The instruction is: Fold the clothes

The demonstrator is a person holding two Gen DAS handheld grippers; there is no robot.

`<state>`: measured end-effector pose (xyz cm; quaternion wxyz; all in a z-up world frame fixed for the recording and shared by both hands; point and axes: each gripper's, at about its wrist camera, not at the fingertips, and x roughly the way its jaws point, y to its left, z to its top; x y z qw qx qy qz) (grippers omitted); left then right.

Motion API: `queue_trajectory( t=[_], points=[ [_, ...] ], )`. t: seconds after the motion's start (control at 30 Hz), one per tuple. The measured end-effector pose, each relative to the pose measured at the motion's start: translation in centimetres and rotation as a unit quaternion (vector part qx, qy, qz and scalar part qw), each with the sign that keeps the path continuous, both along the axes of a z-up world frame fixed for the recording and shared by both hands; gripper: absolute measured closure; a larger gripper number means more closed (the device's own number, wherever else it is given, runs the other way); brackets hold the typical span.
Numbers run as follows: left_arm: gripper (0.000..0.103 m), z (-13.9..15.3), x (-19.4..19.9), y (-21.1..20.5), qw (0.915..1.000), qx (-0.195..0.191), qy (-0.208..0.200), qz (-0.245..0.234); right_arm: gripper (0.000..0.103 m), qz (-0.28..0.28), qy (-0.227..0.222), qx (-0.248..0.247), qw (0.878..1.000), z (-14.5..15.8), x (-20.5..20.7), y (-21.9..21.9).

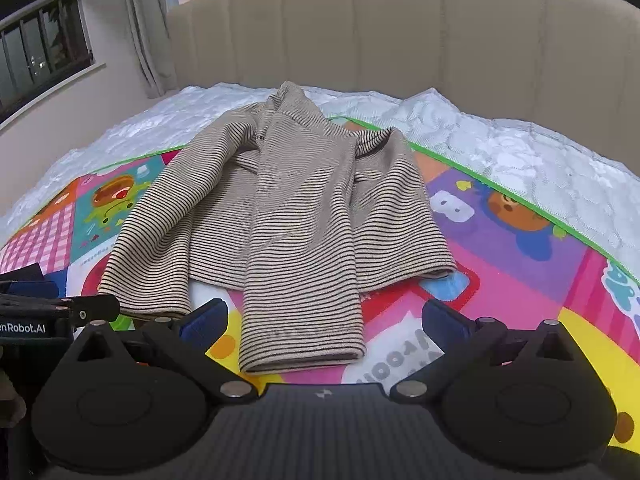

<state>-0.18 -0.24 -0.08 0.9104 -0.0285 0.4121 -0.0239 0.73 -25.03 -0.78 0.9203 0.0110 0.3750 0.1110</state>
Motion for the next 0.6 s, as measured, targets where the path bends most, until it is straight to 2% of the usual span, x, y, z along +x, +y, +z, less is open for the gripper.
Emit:
queue_trajectory(
  t=[0.1,0.6],
  points=[
    [0.000,-0.15,0.20,-0.55,0.9999,0.014,0.002,0.002,0.000,0.001,0.001,0.000,1.000,-0.17,0.06,0.11],
    [0.000,-0.16,-0.22,-0.60,0.9999,0.013,-0.005,-0.001,0.000,0.004,0.003,-0.002,1.000,-0.43,-0.17,0.21]
  ],
)
